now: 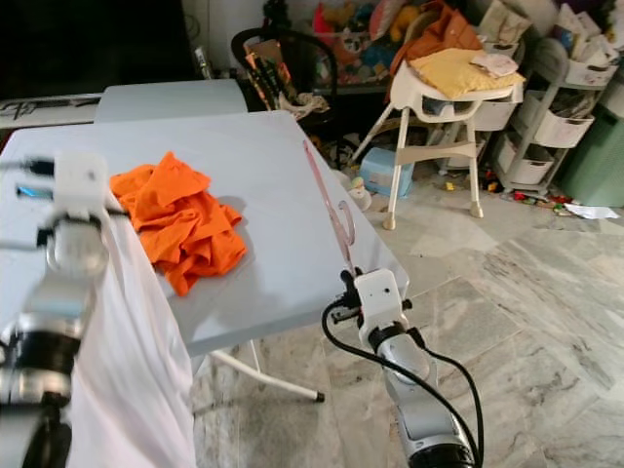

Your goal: Hang hanger

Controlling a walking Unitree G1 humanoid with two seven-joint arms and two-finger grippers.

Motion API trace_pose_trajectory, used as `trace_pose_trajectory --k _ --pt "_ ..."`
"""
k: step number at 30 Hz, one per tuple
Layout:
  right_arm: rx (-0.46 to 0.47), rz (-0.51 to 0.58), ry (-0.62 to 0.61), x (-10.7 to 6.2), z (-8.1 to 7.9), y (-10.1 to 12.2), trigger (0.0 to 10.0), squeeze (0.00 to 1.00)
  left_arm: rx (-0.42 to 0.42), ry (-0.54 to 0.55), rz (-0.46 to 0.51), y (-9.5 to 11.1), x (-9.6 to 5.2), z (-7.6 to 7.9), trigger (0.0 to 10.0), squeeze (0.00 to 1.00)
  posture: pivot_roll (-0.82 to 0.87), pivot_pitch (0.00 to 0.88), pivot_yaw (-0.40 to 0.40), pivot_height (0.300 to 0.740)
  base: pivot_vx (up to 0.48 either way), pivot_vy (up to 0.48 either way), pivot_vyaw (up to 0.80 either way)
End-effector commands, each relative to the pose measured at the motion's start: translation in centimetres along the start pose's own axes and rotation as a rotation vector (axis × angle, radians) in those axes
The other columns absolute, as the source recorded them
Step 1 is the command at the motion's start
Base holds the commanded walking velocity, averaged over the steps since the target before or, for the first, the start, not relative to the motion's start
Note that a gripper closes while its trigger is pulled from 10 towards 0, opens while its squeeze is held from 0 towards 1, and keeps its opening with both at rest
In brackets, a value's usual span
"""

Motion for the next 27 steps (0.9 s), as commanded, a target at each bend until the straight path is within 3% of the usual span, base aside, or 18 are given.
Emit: trace_pose_trajectory --k 1,2,4,8,11,19,21,23,27 --pt "0.016 -0.088 0.014 -0.4 -0.2 -1.9 10.0 0.0 -0.003 0.081 0.054 1.9 0.8 -1.3 10.0 0.0 -0.01 0.0 -0.028 0.74 0.0 0.0 0.0" --pt "0.012 -0.094 0.018 -0.5 -0.2 -1.9 10.0 0.0 0.006 0.176 0.08 3.6 1.4 -2.2 10.0 0.0 -0.02 0.0 -0.033 0.74 0.0 0.0 0.0" --pt "0.01 -0.098 0.021 -0.6 -0.1 -1.9 10.0 0.0 -0.022 0.227 0.066 4.2 1.6 -2.3 10.0 0.0 -0.02 0.0 -0.041 0.74 0.0 0.0 0.0" --pt "0.006 -0.102 0.024 -0.6 -0.1 -1.8 10.0 0.0 -0.036 0.201 0.076 4.5 1.4 -1.3 10.0 0.0 -0.03 0.0 -0.052 0.74 0.0 0.0 0.0" --pt "0.0 -0.108 0.031 -0.5 0.1 -1.6 10.0 0.0 -0.052 0.196 0.045 2.9 0.7 -0.6 10.0 0.0 -0.03 0.0 -0.076 0.74 0.0 0.0 0.0" --pt "-0.016 -0.121 0.072 -0.1 -0.3 -1.4 10.0 0.0 0.009 0.314 -0.012 -0.1 -0.1 -1.6 10.0 0.0 -0.01 0.0 -0.128 0.74 0.0 0.0 0.0" --pt "-0.019 -0.122 0.082 0.0 -0.4 -1.3 10.0 0.0 0.001 0.315 -0.039 -0.8 -0.3 -1.3 10.0 0.0 -0.01 0.0 -0.133 0.74 0.0 0.0 0.0" --pt "-0.025 -0.128 0.106 0.3 -0.8 -1.3 10.0 0.0 -0.041 0.275 -0.101 -2.3 -0.9 0.1 10.0 0.0 -0.01 0.0 -0.148 0.74 0.0 0.0 0.0" --pt "-0.029 -0.129 0.123 0.7 -1.1 -1.1 10.0 0.0 -0.152 0.134 -0.127 -1.9 -0.4 1.9 10.0 0.0 -0.01 0.0 -0.153 0.74 0.0 0.0 0.0"
Point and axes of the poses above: a point about 5 cm out from each wrist's last joint towards the gripper, its own x axis pointing out of the wrist towards the gripper, its own y axis along the axis of the wrist's last joint, z = x × y, the point moved 4 cm from there along x, pointing out of the wrist towards the gripper, and after that the axes turned 11 degrees about x, right-handed, at the moved point
